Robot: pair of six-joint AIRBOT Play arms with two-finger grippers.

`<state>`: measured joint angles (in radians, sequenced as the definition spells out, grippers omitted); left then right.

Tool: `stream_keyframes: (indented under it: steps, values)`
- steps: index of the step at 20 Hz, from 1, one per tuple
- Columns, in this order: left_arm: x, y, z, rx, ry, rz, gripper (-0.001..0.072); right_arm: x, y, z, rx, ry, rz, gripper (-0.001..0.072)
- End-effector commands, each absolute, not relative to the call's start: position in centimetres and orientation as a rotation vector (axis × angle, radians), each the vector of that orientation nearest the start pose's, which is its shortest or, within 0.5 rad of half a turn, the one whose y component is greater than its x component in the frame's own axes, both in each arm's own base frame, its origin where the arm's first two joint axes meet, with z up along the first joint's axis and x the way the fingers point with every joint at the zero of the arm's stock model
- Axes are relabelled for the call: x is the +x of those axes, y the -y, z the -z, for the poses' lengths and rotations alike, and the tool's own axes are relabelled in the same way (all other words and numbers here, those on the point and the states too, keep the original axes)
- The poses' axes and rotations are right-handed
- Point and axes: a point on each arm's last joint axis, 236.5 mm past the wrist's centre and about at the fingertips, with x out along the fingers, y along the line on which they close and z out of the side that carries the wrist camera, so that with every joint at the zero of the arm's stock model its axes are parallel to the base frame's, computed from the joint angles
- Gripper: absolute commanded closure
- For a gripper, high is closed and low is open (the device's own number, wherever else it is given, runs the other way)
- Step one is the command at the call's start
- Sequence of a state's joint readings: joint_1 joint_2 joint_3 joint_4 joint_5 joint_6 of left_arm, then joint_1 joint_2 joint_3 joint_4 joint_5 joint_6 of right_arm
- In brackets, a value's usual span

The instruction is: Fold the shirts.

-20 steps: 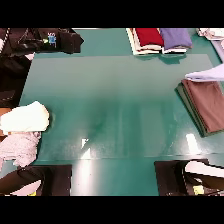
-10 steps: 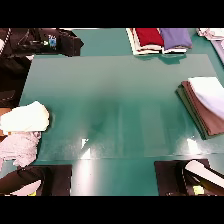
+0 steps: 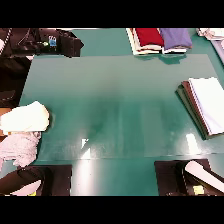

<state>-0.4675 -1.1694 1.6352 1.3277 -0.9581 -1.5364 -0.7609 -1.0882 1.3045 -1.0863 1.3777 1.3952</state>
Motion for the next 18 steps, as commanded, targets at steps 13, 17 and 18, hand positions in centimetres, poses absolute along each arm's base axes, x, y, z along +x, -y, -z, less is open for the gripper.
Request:
stream_keyframes:
  steps: [13,17,18]
  values:
    - [39.3,24.9,-29.8,-0.041,-0.495,0.623,0.0685,38.5,-15.7,-19.8,0.064,-0.794,-0.524,0.0694]
    - [39.6,25.0,-30.4,-0.049,-0.467,0.620,0.0685,38.2,-16.1,-19.7,0.060,-0.801,-0.535,0.0694]
    - [39.7,25.0,-30.4,-0.049,-0.467,0.620,0.0685,38.1,-16.1,-19.6,0.059,-0.808,-0.537,0.0694]
